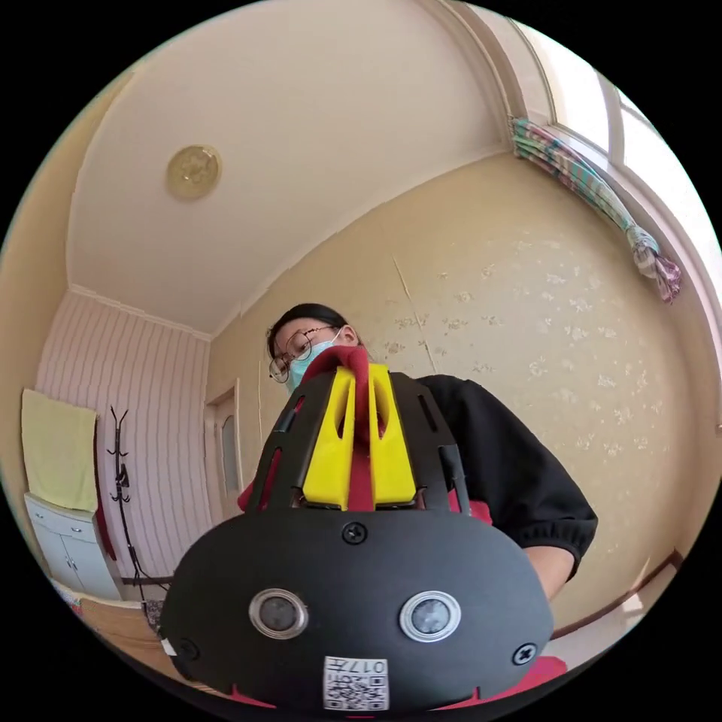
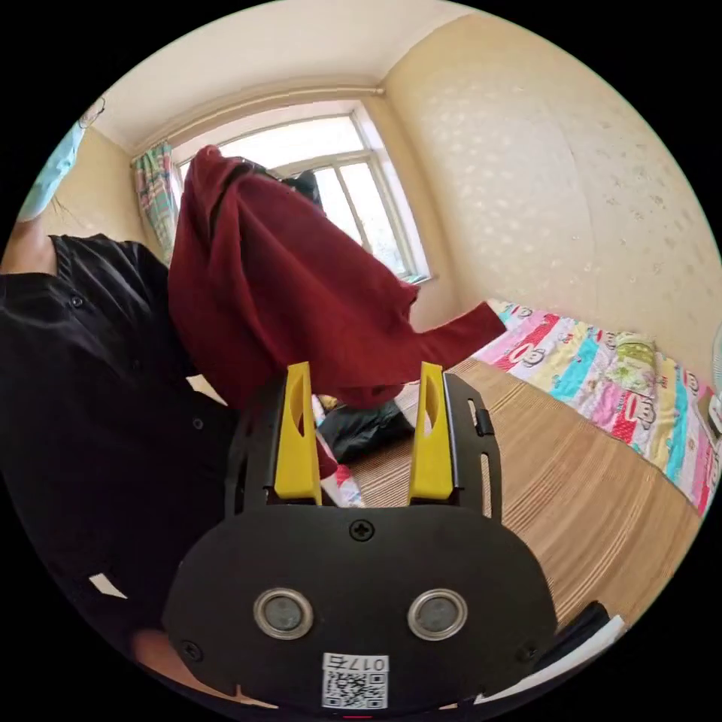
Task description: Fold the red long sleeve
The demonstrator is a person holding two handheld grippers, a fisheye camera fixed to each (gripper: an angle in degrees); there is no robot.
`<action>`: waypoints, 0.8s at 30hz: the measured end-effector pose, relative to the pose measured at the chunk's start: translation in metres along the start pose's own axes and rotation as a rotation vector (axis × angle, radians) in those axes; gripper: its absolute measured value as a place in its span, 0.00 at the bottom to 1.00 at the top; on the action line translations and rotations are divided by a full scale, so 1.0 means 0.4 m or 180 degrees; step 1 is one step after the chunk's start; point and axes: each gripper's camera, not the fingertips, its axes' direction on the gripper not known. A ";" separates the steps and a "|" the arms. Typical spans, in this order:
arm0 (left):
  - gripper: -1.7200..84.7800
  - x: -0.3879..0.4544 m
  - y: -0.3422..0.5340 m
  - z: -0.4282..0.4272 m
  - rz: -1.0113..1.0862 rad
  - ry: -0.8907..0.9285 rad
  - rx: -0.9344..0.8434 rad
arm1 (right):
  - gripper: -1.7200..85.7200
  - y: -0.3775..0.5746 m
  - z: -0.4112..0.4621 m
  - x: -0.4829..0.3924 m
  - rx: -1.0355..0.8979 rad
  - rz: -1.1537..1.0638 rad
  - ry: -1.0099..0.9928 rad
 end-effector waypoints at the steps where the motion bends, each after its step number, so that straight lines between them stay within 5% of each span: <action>1: 0.03 0.009 -0.004 0.001 0.0011 -0.0068 0.0022 | 0.24 0.012 0.026 -0.017 -0.0021 -0.0068 -0.0346; 9: 0.03 0.124 -0.101 0.085 -0.0060 -0.0703 -0.0225 | 0.25 0.052 0.035 -0.147 0.0118 -0.0064 -0.0582; 17: 0.03 0.141 -0.186 0.082 -0.0369 -0.1169 -0.0267 | 0.20 0.105 0.026 -0.283 -0.0183 -0.0473 0.0268; 24: 0.03 0.103 -0.221 0.082 -0.0724 -0.1146 -0.0572 | 0.08 0.089 -0.035 -0.204 0.0528 0.0105 0.0492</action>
